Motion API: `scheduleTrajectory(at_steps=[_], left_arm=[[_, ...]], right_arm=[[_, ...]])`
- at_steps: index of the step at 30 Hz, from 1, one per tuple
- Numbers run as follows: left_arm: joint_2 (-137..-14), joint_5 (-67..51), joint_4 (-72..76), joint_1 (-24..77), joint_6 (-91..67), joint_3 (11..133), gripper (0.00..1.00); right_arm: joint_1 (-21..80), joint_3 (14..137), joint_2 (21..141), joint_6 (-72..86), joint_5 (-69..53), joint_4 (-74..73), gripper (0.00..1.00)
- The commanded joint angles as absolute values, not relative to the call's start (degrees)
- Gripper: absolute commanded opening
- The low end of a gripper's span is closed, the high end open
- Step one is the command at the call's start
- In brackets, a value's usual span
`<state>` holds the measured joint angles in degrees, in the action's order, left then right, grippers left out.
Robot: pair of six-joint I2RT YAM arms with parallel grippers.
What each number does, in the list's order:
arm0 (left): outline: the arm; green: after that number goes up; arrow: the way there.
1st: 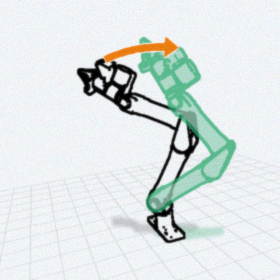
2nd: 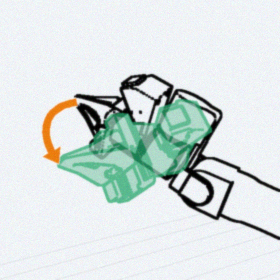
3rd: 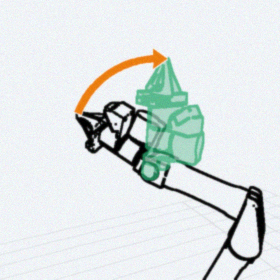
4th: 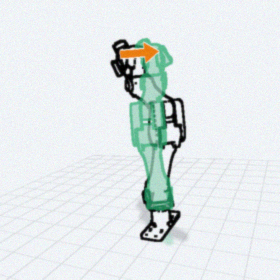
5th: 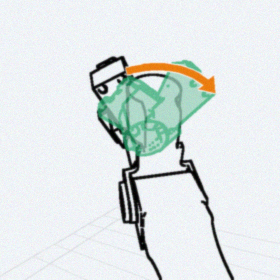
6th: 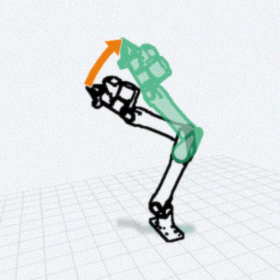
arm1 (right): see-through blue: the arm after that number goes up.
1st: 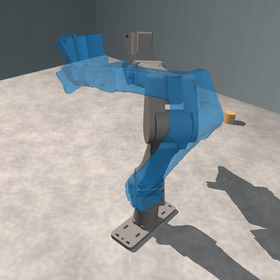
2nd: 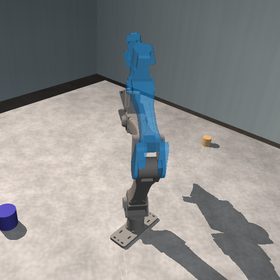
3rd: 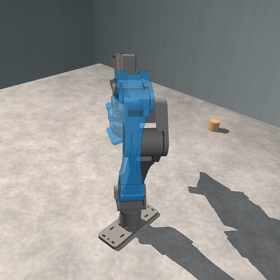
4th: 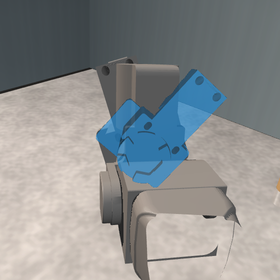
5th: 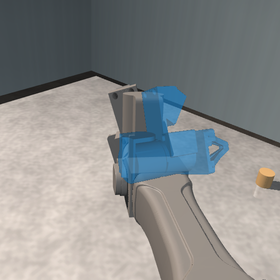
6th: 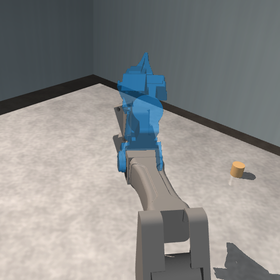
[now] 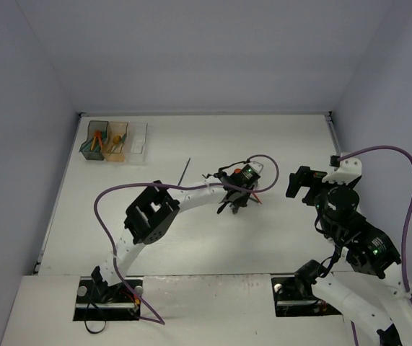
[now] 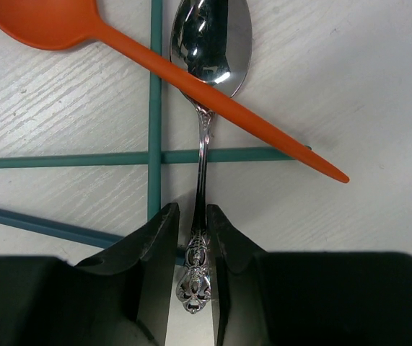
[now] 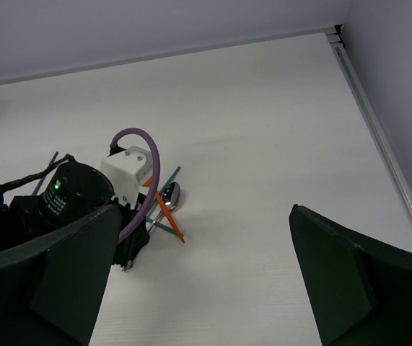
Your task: Sort the eating utensils into containers
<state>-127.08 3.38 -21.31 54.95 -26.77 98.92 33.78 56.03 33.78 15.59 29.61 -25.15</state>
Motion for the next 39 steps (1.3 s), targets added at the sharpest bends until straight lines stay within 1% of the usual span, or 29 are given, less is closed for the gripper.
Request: scheduleTrajectory(at_steps=[1, 7, 11, 12, 13, 19, 27, 35, 39], left_arm=[[-121.03, 1.06, -19.61, 53.27, -24.61, 97.22, 0.22], [-119.93, -3.62, -17.76, 50.97, -23.44, 95.29, 0.22], [-119.53, -4.86, -17.49, 50.89, -22.32, 95.28, 0.14], [-119.53, -5.77, -17.32, 50.83, -21.98, 95.33, 0.05], [-119.49, -6.53, -17.23, 50.80, -21.67, 95.36, 0.01], [-113.88, -9.13, -18.02, 50.45, -20.83, 93.89, 0.00], [-104.25, -7.90, -13.93, 49.19, -23.83, 82.38, 0.00], [-98.44, -2.62, -9.86, 49.14, -27.45, 70.12, 0.00], [-95.30, 2.10, -10.17, 48.88, -28.15, 66.59, 0.00]], right_arm=[[33.57, 55.90, 34.72, 16.00, 30.06, -22.68, 1.00], [33.56, 55.65, 35.03, 16.08, 29.42, -22.68, 1.00], [33.49, 55.81, 35.60, 16.08, 29.18, -22.68, 1.00], [33.54, 55.81, 35.71, 15.97, 29.24, -22.73, 1.00], [33.57, 55.81, 35.77, 15.95, 29.18, -22.72, 1.00], [33.49, 55.98, 36.21, 15.47, 28.40, -22.76, 1.00], [33.57, 55.46, 38.13, 15.88, 26.91, -22.73, 1.00], [33.57, 55.11, 38.83, 16.25, 25.06, -22.68, 1.00], [33.57, 55.04, 39.49, 16.32, 24.57, -22.68, 1.00]])
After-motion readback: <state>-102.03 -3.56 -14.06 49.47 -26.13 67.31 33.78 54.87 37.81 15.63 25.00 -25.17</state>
